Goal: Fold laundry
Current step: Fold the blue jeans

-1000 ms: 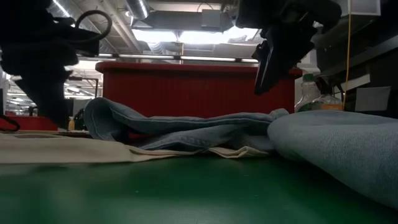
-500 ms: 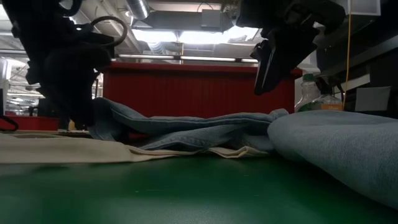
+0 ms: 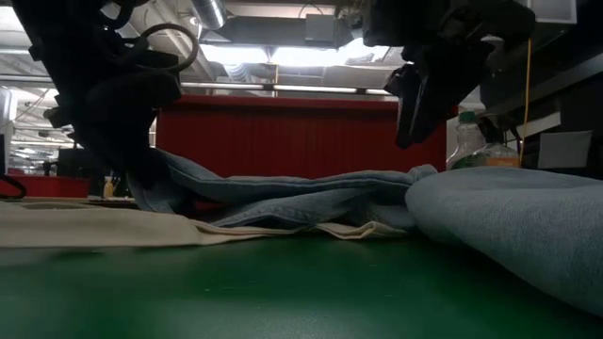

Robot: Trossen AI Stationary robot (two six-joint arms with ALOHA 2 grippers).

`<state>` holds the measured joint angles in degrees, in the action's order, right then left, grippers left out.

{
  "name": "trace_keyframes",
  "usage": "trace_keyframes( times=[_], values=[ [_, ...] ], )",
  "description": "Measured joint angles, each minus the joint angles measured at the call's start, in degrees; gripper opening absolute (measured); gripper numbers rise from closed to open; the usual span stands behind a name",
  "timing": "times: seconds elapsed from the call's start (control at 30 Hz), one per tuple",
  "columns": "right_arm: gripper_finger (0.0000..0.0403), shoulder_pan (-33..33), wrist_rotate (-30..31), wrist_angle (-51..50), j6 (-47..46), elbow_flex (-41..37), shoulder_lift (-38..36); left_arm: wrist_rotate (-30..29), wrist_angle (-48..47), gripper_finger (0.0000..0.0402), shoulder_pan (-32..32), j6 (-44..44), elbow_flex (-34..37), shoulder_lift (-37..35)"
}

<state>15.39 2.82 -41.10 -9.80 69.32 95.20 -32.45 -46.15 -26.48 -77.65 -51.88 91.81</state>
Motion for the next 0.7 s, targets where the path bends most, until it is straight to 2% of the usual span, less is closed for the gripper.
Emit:
trace_keyframes(
  times=[0.13, 0.37, 0.57, 0.7],
  values=[
    [0.017, 0.47, -1.96, 0.46, 1.45, 0.0, 0.0, 0.02, -0.02, 0.0077, 0.0, 0.02, 0.0, 0.0],
    [0.017, 2.47, -0.51, 1.46, 2.85, -0.13, 1.57, 0.02, -2.09, 0.0009, 0.0, 0.02, 0.0, 0.0],
    [0.017, 3.86, 7.54, 2.08, 2.83, -0.2, 4.69, 0.54, -6.5, 0.001, -0.04, 0.01, 0.02, 0.02],
    [0.017, 3.57, 8.7, 1.91, 1.95, -0.21, 6.43, 3.48, -12.84, 0.0005, -0.04, 0.0, 0.02, 0.02]
  ],
)
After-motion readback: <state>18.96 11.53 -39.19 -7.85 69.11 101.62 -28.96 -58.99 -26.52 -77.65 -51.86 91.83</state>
